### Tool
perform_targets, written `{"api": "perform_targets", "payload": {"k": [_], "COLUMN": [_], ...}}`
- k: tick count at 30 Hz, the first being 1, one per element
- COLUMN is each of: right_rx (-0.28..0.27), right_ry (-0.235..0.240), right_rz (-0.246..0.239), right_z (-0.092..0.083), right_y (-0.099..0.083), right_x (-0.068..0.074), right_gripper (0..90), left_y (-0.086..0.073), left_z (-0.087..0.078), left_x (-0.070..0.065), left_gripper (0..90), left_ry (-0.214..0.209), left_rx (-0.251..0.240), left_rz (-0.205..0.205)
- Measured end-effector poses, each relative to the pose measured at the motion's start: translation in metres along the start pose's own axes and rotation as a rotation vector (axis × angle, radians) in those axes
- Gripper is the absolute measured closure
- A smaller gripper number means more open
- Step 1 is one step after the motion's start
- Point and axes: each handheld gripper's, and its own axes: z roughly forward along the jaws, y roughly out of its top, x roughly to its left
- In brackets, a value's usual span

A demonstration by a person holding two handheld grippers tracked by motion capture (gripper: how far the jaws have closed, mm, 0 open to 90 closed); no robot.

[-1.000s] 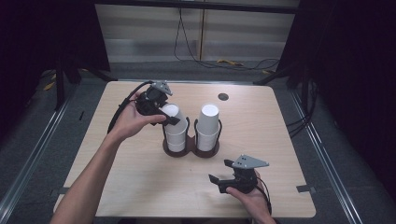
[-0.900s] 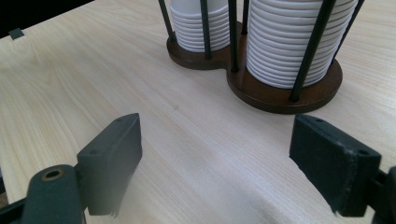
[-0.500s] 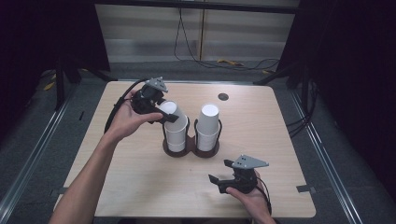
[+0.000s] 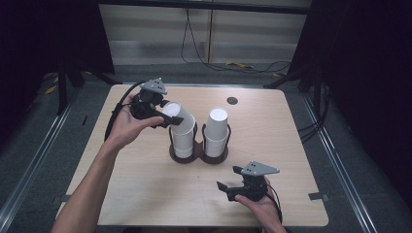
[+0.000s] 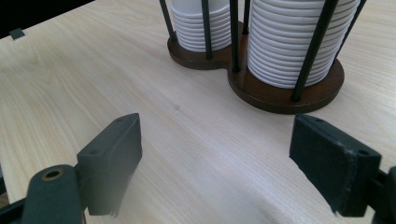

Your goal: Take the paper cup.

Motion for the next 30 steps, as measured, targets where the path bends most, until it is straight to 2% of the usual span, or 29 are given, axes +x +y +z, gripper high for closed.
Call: {"api": "perform_targets", "payload": {"k": [5,9,14,15,22,24,26,30], "right_rx": [-0.002,-0.005,-0.004,-0.004,-0.001,-0.002,-0.004,-0.007], "right_ry": [0.000,0.001,0.001,0.002,0.000,0.000,0.001,0.003], "right_rz": [-0.001,-0.001,-0.001,-0.001,0.000,-0.001,-0.001,-0.002], "right_z": [0.000,0.000,0.000,0.000,0.001,0.001,0.001,0.001], "right_y": [0.000,0.000,0.000,0.000,0.001,0.001,0.001,0.001], "right_x": [0.000,0.000,0.001,0.001,0.001,0.001,0.001,0.001], "right_gripper": [16.9,16.9,16.7,16.8,16.7,16.6,16.6,16.4], "left_y": [-0.003,-0.007,-0.012,-0.013,-0.018,-0.020,-0.021,-0.024], "left_z": [-0.004,-0.008,-0.017,-0.018,-0.027,-0.029,-0.030,-0.032], "left_x": [-0.002,-0.002,-0.004,-0.004,-0.010,-0.012,-0.014,-0.017], "left_gripper": [33.1,33.0,33.0,33.0,32.9,33.0,32.9,32.9], "left_ry": [-0.013,-0.008,-0.001,-0.011,0.000,-0.017,-0.013,-0.024], "left_rx": [-0.030,-0.056,-0.109,-0.124,-0.173,-0.179,-0.169,-0.185], "left_rz": [0.001,-0.012,-0.001,-0.003,0.006,0.005,0.014,0.009]}}
